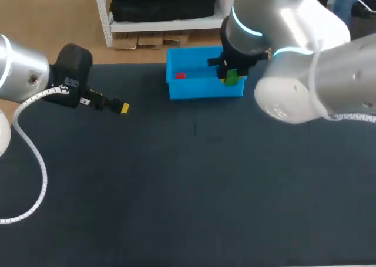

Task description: Use the left arm to pick the red cube and place it into the blue plastic box first, then use the right arm to grasp the green cube and put it into the same blue plastic box after the first action is fully finished.

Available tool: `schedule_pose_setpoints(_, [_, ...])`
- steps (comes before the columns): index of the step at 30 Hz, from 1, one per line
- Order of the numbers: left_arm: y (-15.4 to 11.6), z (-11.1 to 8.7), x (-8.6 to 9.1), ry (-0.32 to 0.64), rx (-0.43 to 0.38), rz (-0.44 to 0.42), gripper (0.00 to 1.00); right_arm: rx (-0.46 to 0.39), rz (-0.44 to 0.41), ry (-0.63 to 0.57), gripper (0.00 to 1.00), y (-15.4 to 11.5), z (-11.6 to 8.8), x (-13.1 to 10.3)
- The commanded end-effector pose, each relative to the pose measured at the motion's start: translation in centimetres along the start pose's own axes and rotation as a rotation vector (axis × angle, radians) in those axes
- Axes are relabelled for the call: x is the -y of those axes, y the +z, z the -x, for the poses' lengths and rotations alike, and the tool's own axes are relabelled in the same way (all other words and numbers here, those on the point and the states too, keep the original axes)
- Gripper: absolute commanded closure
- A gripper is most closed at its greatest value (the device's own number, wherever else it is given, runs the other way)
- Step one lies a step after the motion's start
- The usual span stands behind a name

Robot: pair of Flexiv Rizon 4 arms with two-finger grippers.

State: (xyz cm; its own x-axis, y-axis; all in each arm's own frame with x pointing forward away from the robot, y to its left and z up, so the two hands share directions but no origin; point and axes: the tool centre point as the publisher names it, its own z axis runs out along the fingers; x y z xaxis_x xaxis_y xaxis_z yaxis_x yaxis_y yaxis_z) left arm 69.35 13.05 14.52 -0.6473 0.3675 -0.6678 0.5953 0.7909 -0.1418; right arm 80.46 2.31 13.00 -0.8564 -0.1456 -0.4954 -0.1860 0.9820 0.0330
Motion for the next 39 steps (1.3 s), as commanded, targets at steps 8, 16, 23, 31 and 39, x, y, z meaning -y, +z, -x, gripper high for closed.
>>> schedule_pose_setpoints(8, [0.0, -0.1, -0.2, 0.003, 0.007, -0.009, 0.00, 0.112, 0.000, 0.002, 1.00, 0.5, -0.2, 0.1])
schedule_pose_setpoints(16, [0.0, -0.1, -0.2, 0.003, 0.007, -0.009, 0.00, 0.110, 0.004, 0.004, 1.00, 1.4, 1.6, 0.2])
schedule_pose_setpoints(23, [0.0, -0.1, -0.2, 0.003, 0.007, -0.009, 0.00, 0.100, 0.008, -0.005, 1.00, 3.3, 4.0, -0.4])
schedule_pose_setpoints(31, [0.0, -0.1, -0.2, 0.003, 0.007, -0.009, 0.00, 0.110, 0.017, -0.019, 1.00, 5.3, 7.0, -1.0])
schedule_pose_setpoints(39, [0.0, -0.1, -0.2, 0.003, 0.007, -0.009, 0.00, 0.120, 0.017, -0.035, 1.00, 8.1, 9.3, -1.2])
